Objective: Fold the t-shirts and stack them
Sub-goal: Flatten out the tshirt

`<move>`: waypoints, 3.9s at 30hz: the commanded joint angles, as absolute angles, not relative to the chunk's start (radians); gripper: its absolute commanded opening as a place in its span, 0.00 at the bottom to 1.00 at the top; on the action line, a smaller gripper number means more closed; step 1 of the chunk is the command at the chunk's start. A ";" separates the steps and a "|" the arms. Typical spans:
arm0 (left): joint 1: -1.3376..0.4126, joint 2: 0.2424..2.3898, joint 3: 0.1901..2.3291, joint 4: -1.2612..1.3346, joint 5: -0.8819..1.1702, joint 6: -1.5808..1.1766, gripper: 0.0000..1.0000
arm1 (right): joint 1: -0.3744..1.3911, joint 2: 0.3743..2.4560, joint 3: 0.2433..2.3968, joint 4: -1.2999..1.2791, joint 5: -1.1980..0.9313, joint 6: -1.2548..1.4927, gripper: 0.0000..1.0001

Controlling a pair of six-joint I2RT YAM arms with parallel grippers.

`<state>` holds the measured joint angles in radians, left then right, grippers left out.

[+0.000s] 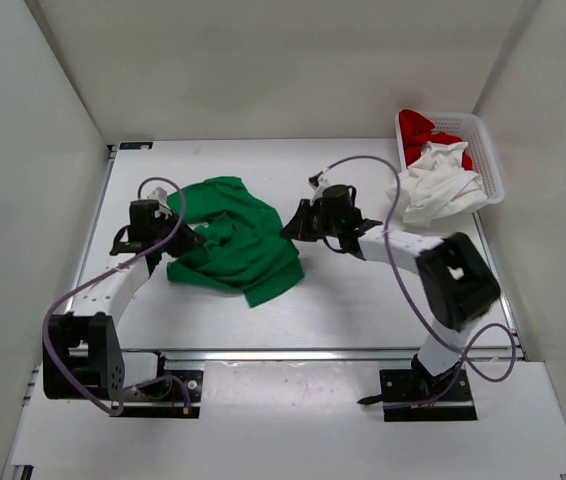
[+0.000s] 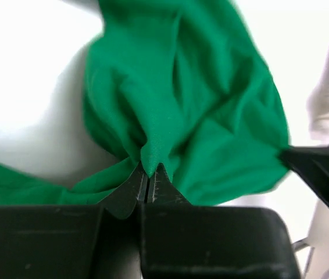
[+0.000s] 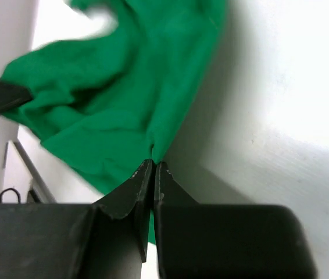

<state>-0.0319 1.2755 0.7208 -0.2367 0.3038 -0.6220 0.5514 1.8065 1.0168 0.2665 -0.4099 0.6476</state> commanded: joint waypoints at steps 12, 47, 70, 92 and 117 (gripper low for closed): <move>-0.006 1.074 1.075 -0.365 0.368 -0.627 0.00 | 0.880 1.203 1.119 -0.170 0.149 0.291 0.00; 0.026 1.785 1.244 -0.319 0.302 -0.577 0.68 | 0.502 1.643 0.761 0.077 -0.238 0.680 0.43; 0.014 1.888 1.250 -0.339 0.271 -0.462 0.00 | 0.429 1.589 0.793 0.187 -0.270 0.589 0.00; 0.155 1.301 1.436 -0.308 0.655 -0.750 0.00 | 0.784 1.088 1.423 -0.293 0.224 0.183 0.00; 0.048 1.903 1.564 -0.417 0.276 -0.575 0.04 | 0.252 2.191 2.130 -0.403 -0.144 0.204 0.00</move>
